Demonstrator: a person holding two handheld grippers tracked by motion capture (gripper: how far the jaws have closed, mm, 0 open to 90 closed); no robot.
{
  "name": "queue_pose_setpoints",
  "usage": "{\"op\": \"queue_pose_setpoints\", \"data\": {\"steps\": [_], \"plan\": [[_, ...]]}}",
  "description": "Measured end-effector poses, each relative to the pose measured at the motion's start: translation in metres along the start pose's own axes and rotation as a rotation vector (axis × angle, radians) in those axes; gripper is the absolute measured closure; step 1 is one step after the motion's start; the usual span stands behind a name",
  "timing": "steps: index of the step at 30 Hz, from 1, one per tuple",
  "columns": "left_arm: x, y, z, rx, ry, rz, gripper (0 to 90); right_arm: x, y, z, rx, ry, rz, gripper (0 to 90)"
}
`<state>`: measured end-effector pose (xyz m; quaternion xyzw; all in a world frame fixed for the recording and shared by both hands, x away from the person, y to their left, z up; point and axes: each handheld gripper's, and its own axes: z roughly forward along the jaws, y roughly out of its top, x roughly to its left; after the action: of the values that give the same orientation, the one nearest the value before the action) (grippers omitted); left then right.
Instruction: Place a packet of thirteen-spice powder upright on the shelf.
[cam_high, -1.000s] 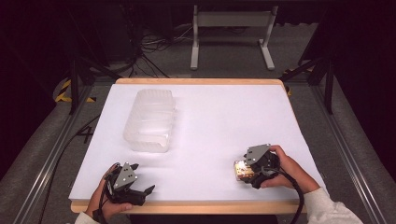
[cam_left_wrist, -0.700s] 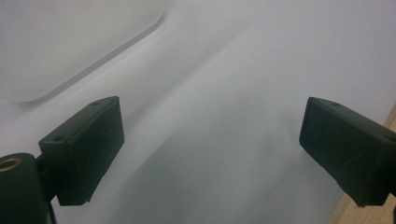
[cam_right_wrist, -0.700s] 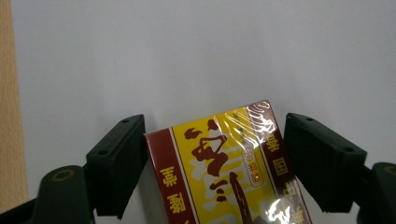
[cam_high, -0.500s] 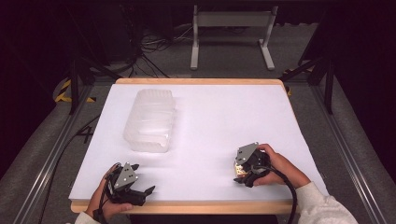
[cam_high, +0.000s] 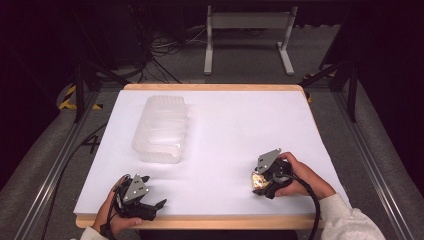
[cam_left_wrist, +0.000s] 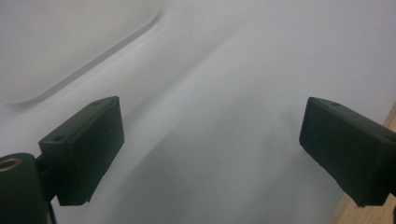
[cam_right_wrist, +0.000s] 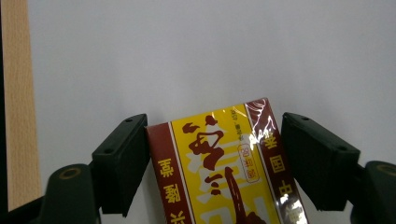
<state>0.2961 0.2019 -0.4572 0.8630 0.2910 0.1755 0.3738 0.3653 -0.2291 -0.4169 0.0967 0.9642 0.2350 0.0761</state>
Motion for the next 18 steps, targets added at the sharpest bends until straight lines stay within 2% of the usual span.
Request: {"op": "queue_pose_setpoints", "data": {"steps": [2,8,16,18], "plan": [[0.000,0.000,0.000,-0.001,0.000,0.000,7.2,0.000,0.001,-0.006,-0.028,-0.028,0.018,27.8],[0.000,0.000,0.000,-0.001,-0.001,0.001,7.2,0.002,0.001,-0.018,-0.083,-0.072,0.057,28.3],[0.000,0.000,0.000,-0.001,0.002,0.001,7.2,0.003,0.001,-0.038,-0.210,-0.128,0.122,28.9],[0.000,0.000,0.000,-0.001,0.002,0.003,7.2,0.004,0.001,-0.042,-0.227,-0.144,0.134,29.1]]}}
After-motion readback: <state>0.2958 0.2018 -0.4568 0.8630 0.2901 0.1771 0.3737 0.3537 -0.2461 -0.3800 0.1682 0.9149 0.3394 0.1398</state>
